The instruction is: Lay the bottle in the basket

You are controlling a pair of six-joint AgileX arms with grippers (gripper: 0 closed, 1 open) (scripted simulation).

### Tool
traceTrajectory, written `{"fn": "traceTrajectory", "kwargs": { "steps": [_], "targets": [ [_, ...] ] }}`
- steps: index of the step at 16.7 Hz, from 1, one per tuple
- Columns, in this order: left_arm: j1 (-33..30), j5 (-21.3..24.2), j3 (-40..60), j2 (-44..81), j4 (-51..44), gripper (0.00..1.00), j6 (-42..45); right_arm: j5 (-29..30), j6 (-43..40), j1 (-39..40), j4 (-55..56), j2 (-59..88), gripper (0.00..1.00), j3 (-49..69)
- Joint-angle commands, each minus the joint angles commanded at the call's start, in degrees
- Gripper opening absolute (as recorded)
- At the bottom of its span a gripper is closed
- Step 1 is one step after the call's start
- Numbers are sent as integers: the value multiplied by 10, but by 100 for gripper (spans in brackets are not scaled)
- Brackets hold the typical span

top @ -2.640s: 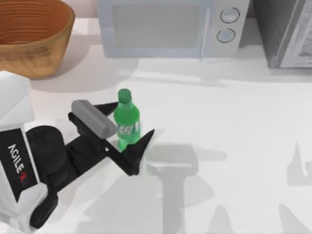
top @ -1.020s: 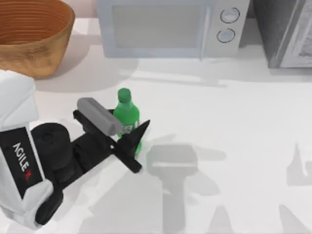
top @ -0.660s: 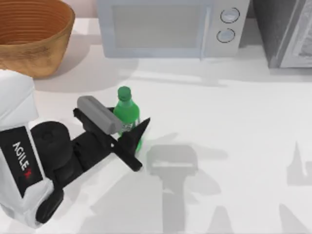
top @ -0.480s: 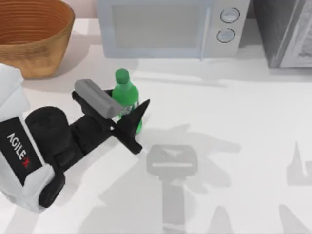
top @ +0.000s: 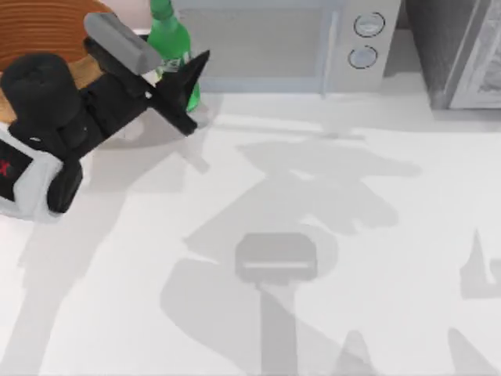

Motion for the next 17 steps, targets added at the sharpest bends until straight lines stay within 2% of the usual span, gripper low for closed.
{"fn": "traceTrajectory", "kwargs": {
  "steps": [11,17],
  "targets": [
    [210,215,356,-1,-456,0,60,0,0,0,0,0,100,0],
    [310,315,488,18,-650,0,88,0,0,0,0,0,100,0]
  ]
}}
